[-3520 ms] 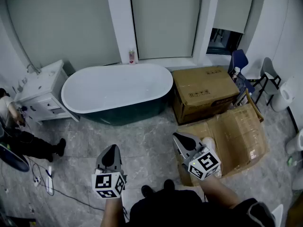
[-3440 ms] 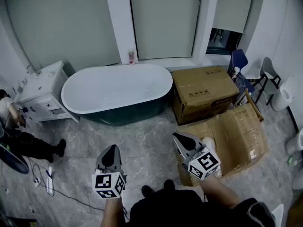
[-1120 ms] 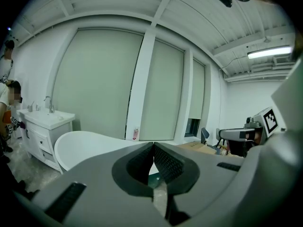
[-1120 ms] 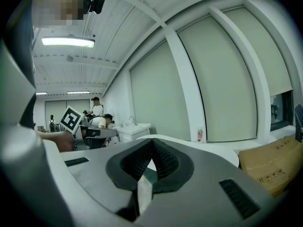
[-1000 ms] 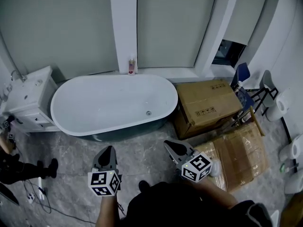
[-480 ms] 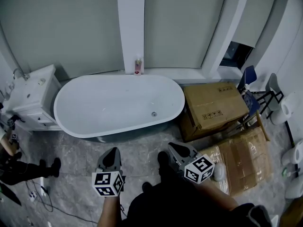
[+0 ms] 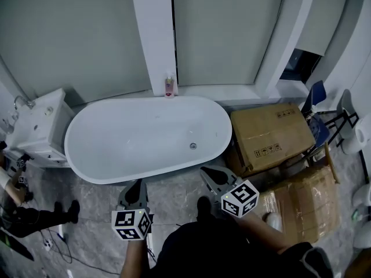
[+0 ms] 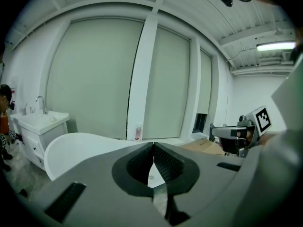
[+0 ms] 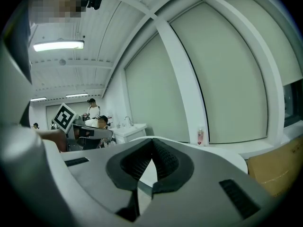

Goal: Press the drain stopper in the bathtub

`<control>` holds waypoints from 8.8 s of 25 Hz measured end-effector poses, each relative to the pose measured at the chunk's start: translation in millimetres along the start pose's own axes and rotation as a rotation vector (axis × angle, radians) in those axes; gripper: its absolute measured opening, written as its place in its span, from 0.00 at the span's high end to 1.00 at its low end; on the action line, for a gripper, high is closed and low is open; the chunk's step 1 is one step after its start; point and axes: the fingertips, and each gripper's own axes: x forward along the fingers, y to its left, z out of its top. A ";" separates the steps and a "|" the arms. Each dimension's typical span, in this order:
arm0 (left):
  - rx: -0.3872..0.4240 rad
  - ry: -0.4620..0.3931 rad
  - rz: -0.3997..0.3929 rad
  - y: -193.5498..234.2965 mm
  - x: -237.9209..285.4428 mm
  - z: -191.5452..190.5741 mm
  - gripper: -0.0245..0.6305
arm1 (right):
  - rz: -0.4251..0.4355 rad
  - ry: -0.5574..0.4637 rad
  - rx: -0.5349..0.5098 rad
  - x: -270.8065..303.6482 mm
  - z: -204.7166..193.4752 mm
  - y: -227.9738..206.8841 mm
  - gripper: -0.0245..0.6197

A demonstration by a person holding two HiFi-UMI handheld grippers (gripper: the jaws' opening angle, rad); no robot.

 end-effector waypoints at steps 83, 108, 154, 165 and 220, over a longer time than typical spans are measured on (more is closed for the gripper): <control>-0.203 0.442 -0.148 93.7 569.5 -124.9 0.94 | 0.093 0.635 0.270 373.0 -250.7 -380.1 0.94; -0.305 0.703 -0.139 135.5 689.9 -465.8 0.94 | 0.110 0.869 0.087 486.6 -583.6 -466.2 0.94; -0.221 0.824 -0.180 128.2 727.6 -601.7 0.94 | -0.062 1.219 -0.144 496.9 -759.1 -611.0 0.93; -0.306 0.744 -0.131 121.1 678.0 -465.4 0.94 | -0.070 1.122 0.028 425.0 -595.7 -551.9 0.94; -0.114 0.054 0.043 61.8 434.6 139.8 0.94 | 0.131 0.006 -0.014 284.7 127.2 -368.9 0.94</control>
